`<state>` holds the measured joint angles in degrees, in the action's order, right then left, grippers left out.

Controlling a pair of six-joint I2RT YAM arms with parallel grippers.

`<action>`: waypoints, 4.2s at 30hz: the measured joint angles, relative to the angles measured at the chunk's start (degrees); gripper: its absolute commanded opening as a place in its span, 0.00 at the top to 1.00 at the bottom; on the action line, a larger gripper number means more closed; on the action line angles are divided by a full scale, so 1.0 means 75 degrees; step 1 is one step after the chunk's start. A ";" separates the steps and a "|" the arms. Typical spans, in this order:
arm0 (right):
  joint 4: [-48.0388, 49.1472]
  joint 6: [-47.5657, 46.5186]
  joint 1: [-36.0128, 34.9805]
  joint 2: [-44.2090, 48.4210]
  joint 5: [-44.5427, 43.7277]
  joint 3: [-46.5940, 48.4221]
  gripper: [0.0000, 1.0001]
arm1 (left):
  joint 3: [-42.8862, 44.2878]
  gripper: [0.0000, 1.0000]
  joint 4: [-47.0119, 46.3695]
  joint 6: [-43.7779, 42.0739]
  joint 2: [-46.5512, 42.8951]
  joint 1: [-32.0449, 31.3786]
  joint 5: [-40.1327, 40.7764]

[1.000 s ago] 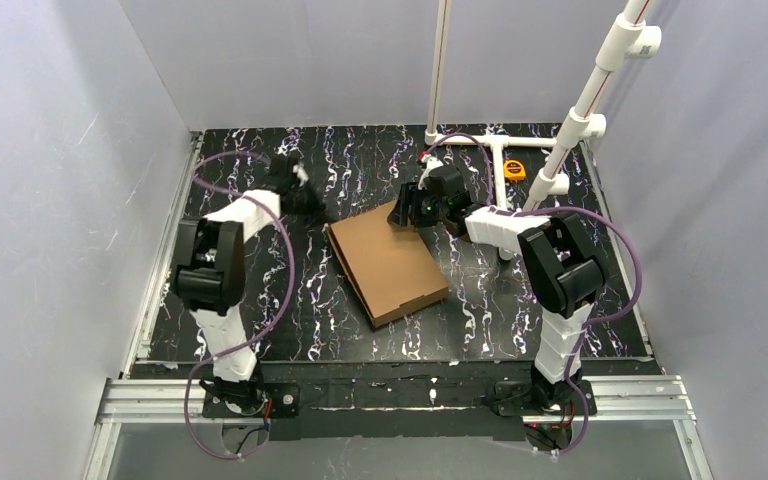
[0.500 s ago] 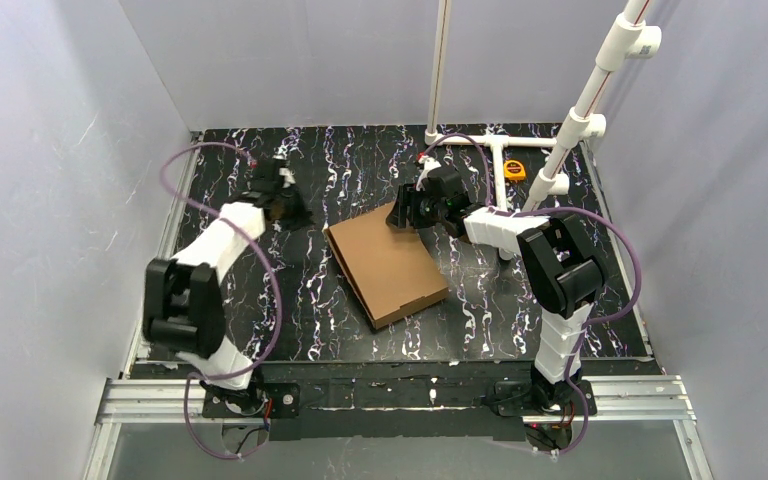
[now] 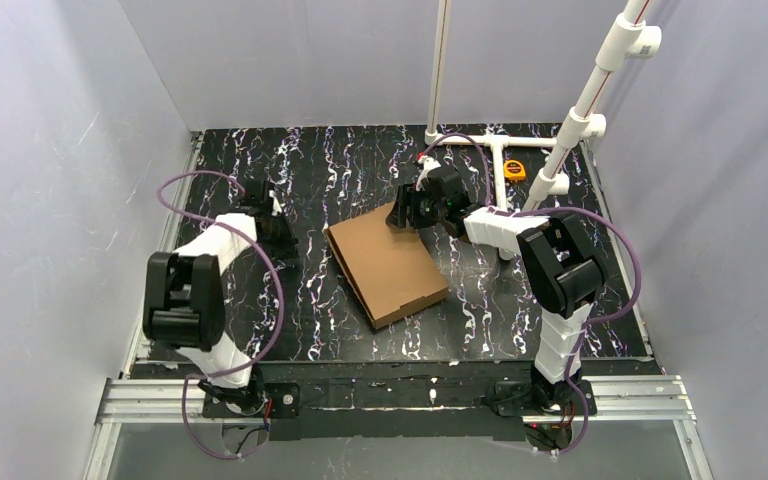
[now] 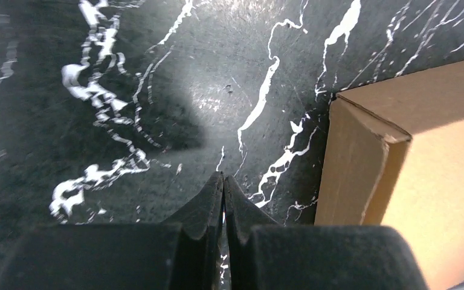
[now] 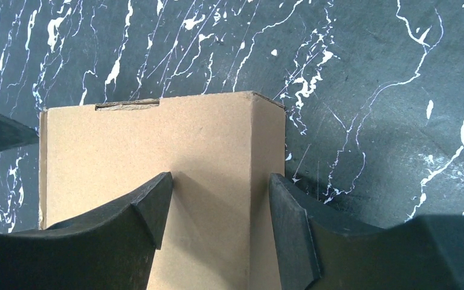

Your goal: Fold the paper box

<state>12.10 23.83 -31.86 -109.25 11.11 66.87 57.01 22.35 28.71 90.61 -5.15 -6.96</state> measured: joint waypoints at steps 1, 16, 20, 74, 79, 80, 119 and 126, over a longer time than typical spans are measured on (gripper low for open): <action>0.0000 -0.0006 0.0000 0.0000 0.0006 0.0003 0.33 | 0.0044 1.00 0.0003 -0.0006 0.0239 0.0000 -0.0157; -0.0017 -0.0402 0.0236 -0.0067 -0.0431 0.0117 0.29 | 0.3488 1.00 0.0350 0.0134 0.3424 -0.1836 0.0210; -0.0012 -0.0405 0.0085 -0.0070 -0.0376 0.0140 0.27 | 0.2897 1.00 0.0583 0.0291 0.2713 -0.1827 0.0606; -0.1300 -0.5126 0.0376 0.3789 0.2323 -0.1582 0.02 | -0.5313 0.14 -0.4707 0.4074 -0.5284 -0.2130 -0.2055; -0.1224 -0.4954 0.1017 0.3888 0.2940 -0.2247 0.02 | -0.5397 0.29 -0.5368 0.4447 -0.4654 -0.2471 -0.1958; -0.1189 -0.4846 0.1043 0.3885 0.2961 -0.2366 0.02 | -0.5397 0.33 -0.5438 0.4497 -0.4488 -0.2530 -0.1932; 0.0000 -0.2629 0.1142 0.2669 0.2535 -0.2888 0.38 | -0.4025 0.74 -0.6161 0.4747 -0.1580 -0.3343 -0.1527; -0.0070 -0.2981 0.1195 0.3139 0.2261 -0.2594 0.40 | -0.3246 0.74 -0.5913 0.4674 -0.0871 -0.3334 -0.1533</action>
<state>11.57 1.48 -22.90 -85.71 28.08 47.42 32.67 -22.00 63.77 84.07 -30.15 -18.46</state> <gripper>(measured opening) 0.610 0.266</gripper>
